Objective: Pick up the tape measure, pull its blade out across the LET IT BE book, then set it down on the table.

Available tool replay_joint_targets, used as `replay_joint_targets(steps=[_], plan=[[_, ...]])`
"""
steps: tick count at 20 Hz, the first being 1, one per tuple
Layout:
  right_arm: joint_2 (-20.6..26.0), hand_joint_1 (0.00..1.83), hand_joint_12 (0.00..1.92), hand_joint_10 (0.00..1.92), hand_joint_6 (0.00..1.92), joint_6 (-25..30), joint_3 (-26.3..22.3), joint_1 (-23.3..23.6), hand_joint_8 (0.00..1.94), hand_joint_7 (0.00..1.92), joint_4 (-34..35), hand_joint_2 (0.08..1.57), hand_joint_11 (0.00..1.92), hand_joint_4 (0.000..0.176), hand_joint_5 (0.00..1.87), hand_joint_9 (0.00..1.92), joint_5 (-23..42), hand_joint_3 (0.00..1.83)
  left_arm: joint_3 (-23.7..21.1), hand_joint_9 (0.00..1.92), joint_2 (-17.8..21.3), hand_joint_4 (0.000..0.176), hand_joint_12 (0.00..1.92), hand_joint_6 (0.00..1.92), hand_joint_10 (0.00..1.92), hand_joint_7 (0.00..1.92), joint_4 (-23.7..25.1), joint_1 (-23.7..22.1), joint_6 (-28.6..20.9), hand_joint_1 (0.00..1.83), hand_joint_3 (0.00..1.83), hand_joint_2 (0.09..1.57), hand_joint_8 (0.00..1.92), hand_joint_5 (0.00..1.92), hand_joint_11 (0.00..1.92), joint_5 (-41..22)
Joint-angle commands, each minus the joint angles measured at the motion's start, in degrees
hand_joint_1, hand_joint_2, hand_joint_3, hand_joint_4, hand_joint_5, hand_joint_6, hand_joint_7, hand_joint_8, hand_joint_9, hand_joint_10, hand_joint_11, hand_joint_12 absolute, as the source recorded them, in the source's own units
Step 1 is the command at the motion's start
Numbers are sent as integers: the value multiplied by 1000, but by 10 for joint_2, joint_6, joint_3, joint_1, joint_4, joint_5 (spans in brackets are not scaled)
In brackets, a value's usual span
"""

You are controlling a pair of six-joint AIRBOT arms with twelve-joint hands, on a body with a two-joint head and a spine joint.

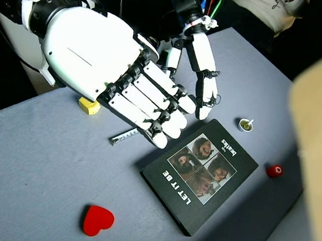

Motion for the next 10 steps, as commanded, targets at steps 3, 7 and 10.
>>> replay_joint_targets(steps=[3, 7, 10], plan=[[4, 151, 442, 2, 2, 8, -3, 6, 0, 148, -44, 1125, 0, 42, 120, 93, 19, 3, 5, 327, -3, 0, 609, 0, 3, 325, 35, 5, -17, 1162, 4, 1019, 0, 313, 116, -37], [4, 116, 525, 6, 0, 11, -3, 6, 1, 159, -47, 1133, 0, 41, 133, 124, 19, 6, 14, 338, -3, 0, 601, 10, 4, 359, 35, 10, -24, 1170, 1, 1017, 10, 346, 126, -34], [4, 63, 563, 4, 6, 13, -3, 7, 4, 157, -48, 1160, 0, 38, 151, 124, 19, 10, 22, 308, -3, 0, 592, 10, 0, 325, 35, 10, -28, 1146, 0, 1014, 0, 346, 115, -24]])
